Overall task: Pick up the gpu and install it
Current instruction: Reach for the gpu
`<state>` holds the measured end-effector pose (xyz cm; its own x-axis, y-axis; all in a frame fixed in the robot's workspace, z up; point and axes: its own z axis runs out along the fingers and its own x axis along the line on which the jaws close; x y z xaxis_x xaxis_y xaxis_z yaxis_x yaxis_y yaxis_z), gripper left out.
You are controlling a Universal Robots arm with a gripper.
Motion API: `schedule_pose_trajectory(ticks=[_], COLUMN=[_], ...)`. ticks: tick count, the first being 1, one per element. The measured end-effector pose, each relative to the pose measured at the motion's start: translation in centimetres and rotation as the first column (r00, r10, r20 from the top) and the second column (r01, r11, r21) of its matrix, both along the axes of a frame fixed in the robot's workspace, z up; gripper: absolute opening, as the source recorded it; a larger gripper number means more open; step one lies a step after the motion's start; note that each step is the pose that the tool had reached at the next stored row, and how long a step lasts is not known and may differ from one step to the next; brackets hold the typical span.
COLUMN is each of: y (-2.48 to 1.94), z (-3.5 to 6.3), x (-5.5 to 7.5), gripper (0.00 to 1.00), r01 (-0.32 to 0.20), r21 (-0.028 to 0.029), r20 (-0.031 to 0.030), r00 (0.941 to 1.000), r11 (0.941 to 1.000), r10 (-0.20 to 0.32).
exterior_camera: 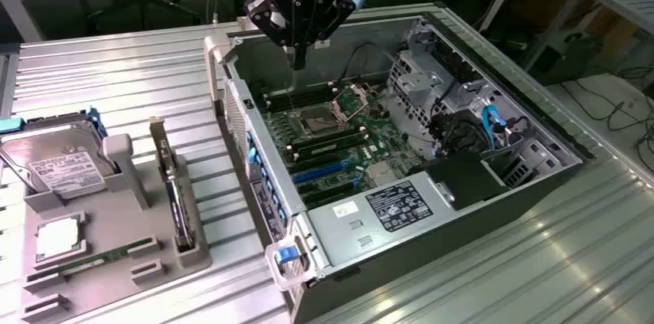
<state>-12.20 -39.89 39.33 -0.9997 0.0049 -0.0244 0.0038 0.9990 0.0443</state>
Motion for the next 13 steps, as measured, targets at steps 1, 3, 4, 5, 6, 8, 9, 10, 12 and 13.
schedule_pose_trajectory(ticks=[1,3,4,5,6,8,9,10,12,13], y=[0.00,0.00,0.00,0.00,0.00,0.00,0.00,-0.01,-0.01,-0.02], z=[0.00,0.00,0.00,0.00,0.00,0.00,0.00,0.00,0.00,0.00], x=[-0.06,-0.15,-0.21,-0.27,-0.32,-0.40,-0.43,-0.46,-0.71,-1.02], gripper=[0.11,0.11,0.11,0.11,0.11,0.11,0.11,0.11,0.11,0.11], r01=[-0.002,-0.004,-0.004,-0.004,-0.004,-0.004,-0.004,-0.004,-0.004,-0.004], r21=[0.0000,0.0001,0.0001,0.0000,0.0000,0.0000,0.0000,0.0000,0.0000,0.0000], r20=[0.0000,0.0000,0.0001,0.0000,0.0000,0.0000,0.0000,0.0000,0.0000,0.0000], r00=[1.0000,1.0000,1.0000,1.0000,1.0000,1.0000,1.0000,1.0000,1.0000,1.0000], r11=[1.0000,1.0000,1.0000,1.0000,1.0000,1.0000,1.0000,1.0000,1.0000,1.0000], r10=[0.002,0.004,0.004,0.004,0.004,0.004,0.004,0.004,0.004,0.004])
